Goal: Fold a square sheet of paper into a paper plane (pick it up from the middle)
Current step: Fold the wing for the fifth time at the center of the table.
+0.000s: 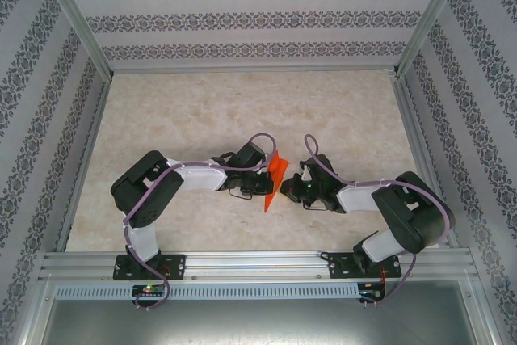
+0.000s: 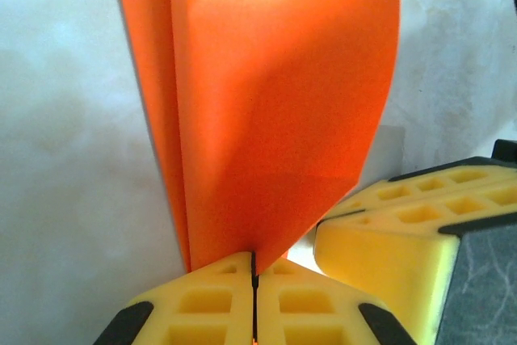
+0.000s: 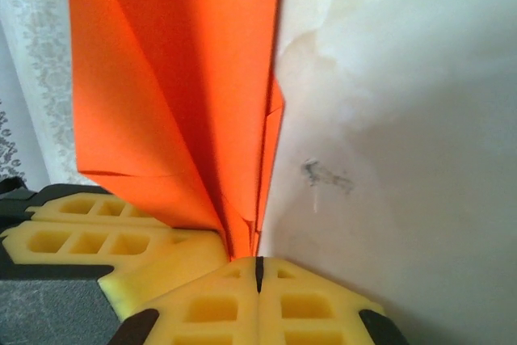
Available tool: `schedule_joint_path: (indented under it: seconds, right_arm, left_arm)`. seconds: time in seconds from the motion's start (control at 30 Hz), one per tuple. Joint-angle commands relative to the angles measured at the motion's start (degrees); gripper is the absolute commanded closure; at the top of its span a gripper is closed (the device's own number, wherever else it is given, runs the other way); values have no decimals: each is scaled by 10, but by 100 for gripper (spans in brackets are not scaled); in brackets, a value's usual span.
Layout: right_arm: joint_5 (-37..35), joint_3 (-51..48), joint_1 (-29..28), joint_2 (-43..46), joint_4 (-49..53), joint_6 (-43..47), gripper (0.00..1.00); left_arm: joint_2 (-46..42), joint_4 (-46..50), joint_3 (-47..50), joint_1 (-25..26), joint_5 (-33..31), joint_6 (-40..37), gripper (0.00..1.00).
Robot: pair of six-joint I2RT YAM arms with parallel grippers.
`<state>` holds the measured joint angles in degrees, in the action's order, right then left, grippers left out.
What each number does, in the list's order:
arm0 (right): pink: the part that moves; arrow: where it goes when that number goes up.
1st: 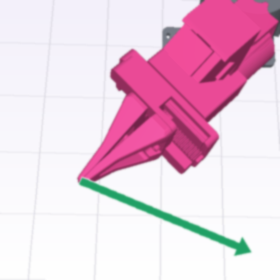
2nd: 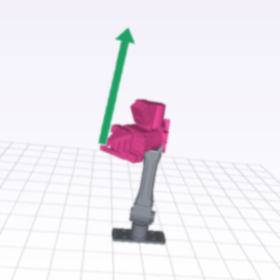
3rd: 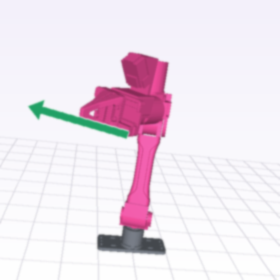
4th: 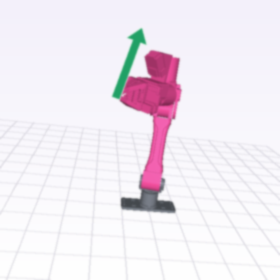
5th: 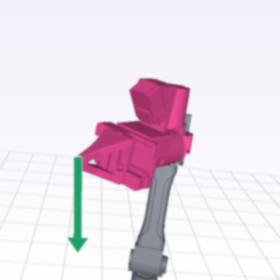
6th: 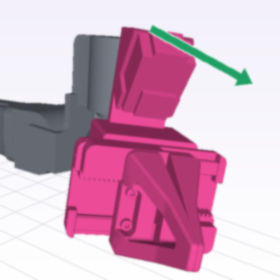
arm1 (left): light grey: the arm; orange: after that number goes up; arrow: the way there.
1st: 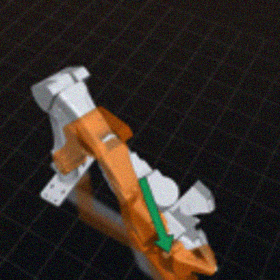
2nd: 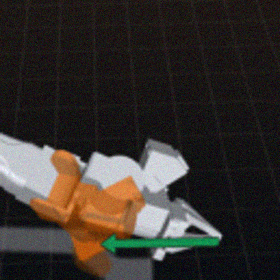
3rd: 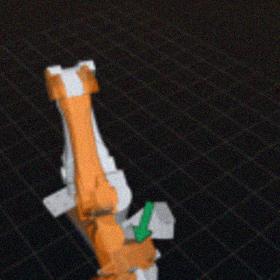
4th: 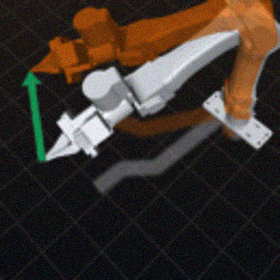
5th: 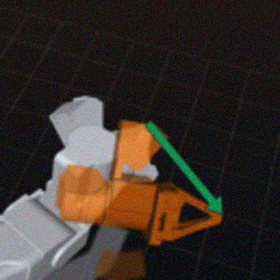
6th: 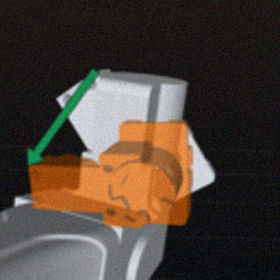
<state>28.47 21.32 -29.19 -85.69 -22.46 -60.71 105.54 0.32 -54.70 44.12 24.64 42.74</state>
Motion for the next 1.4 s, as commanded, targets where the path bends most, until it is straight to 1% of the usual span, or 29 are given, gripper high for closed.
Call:
schedule_joint_path:
  seconds: [0.0,0.23,0.33,0.63,0.87,1.2,1.37]
  right_arm:
    - [-4,13,6,-1,12,18,100]
    - [11,29,5,-7,-4,15,100]
    - [6,34,7,-9,7,20,100]
    - [5,48,12,-60,9,31,100]
    - [-4,55,12,-69,34,44,100]
    - [-6,55,7,-78,41,48,100]
    - [-10,50,7,-77,44,52,100]
  left_arm:
    - [14,-15,11,-9,-5,6,91]
    - [9,-35,14,-9,9,10,91]
    - [6,-33,12,-9,8,6,90]
    - [2,-32,11,-9,9,4,90]
    - [-5,-34,3,-9,14,4,90]
    - [6,-30,-17,-10,15,6,90]
    - [-6,-27,-15,-11,12,6,90]
